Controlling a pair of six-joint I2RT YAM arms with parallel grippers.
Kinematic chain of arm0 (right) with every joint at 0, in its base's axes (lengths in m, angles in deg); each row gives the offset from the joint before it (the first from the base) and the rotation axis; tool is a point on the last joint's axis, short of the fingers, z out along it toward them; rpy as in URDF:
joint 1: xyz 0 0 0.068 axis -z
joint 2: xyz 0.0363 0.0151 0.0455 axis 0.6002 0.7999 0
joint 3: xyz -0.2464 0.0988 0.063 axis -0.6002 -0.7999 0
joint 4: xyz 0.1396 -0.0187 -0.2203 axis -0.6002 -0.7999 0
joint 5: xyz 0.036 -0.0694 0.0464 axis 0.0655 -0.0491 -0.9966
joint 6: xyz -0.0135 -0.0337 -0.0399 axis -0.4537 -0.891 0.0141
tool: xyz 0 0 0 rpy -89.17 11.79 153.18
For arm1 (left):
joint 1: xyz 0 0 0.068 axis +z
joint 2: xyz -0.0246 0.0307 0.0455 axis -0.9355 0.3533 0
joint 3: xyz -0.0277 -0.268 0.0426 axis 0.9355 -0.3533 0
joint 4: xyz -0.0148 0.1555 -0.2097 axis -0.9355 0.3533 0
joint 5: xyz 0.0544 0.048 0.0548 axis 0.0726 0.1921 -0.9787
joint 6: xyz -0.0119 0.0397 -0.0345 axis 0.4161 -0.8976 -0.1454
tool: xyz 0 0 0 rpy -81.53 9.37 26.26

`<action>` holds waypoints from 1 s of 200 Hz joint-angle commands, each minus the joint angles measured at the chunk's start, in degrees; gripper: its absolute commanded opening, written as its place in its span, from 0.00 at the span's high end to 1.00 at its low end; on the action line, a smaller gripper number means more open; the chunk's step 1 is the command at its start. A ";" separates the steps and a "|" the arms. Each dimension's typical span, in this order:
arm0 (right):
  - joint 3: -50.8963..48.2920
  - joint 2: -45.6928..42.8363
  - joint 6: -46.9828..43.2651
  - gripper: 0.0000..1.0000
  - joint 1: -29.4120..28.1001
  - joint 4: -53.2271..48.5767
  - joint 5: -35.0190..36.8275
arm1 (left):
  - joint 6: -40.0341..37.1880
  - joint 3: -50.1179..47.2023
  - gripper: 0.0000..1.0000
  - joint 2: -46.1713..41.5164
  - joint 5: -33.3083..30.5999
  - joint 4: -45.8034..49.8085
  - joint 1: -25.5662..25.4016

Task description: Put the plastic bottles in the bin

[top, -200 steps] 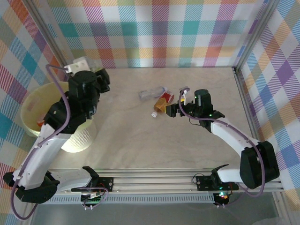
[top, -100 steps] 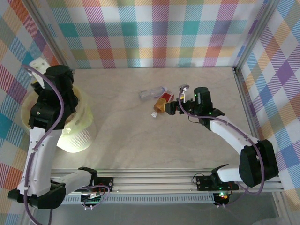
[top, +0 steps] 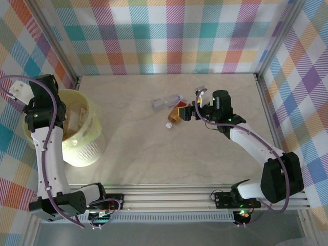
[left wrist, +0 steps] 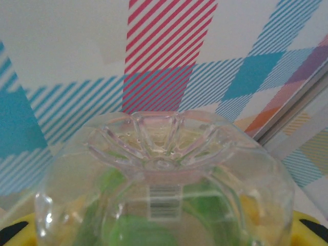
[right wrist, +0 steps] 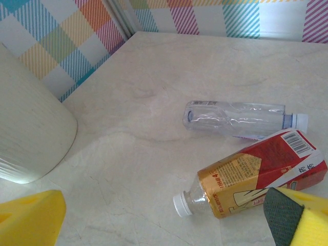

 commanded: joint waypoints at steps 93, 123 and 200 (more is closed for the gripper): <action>0.93 -0.94 -1.37 0.00 -1.03 -1.76 -0.20 | 40.71 0.90 0.08 4.65 -4.80 3.58 3.24; 0.91 -0.94 -1.61 0.00 -1.09 -1.91 -0.03 | 40.52 1.94 0.00 3.34 -1.67 3.19 3.18; -0.08 -0.93 12.92 0.00 -1.03 -1.45 15.93 | 29.76 2.97 0.00 2.46 11.49 -7.17 -2.56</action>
